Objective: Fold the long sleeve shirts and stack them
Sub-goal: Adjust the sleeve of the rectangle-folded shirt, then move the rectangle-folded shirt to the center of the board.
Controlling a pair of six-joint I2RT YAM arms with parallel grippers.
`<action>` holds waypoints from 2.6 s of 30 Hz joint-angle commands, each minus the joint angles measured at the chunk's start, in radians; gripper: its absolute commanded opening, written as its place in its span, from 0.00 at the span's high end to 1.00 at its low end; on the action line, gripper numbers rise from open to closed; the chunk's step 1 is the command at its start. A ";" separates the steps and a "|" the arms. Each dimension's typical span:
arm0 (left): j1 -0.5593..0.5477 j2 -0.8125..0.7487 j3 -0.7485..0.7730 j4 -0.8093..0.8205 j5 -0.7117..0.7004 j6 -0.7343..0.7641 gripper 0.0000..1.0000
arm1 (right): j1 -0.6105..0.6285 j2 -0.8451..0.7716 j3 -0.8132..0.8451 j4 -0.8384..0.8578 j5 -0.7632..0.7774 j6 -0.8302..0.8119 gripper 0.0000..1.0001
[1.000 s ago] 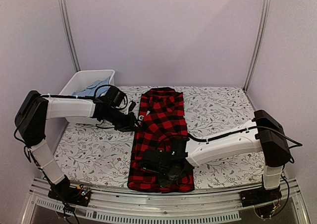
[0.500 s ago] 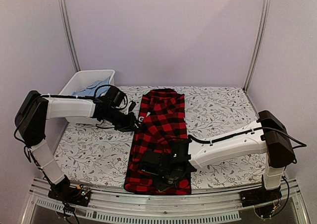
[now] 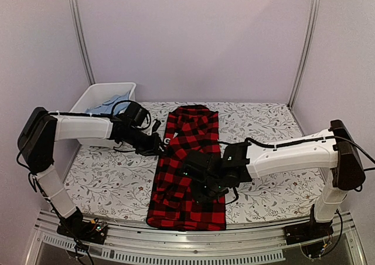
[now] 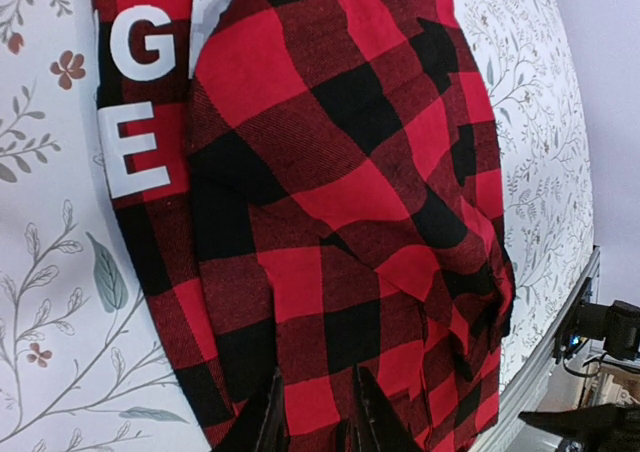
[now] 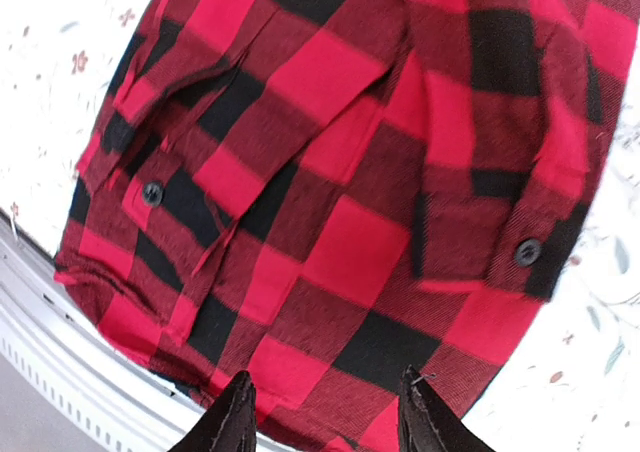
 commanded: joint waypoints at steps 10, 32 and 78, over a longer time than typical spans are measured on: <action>0.002 0.028 0.066 -0.005 -0.002 0.023 0.77 | -0.092 0.121 0.021 0.009 0.111 -0.113 0.59; 0.012 0.023 0.068 -0.018 -0.008 0.030 0.76 | -0.109 0.064 0.037 0.027 -0.011 -0.214 1.00; 0.040 0.607 0.637 -0.081 -0.043 0.006 0.79 | -0.601 0.091 -0.174 0.792 -0.550 -0.136 0.67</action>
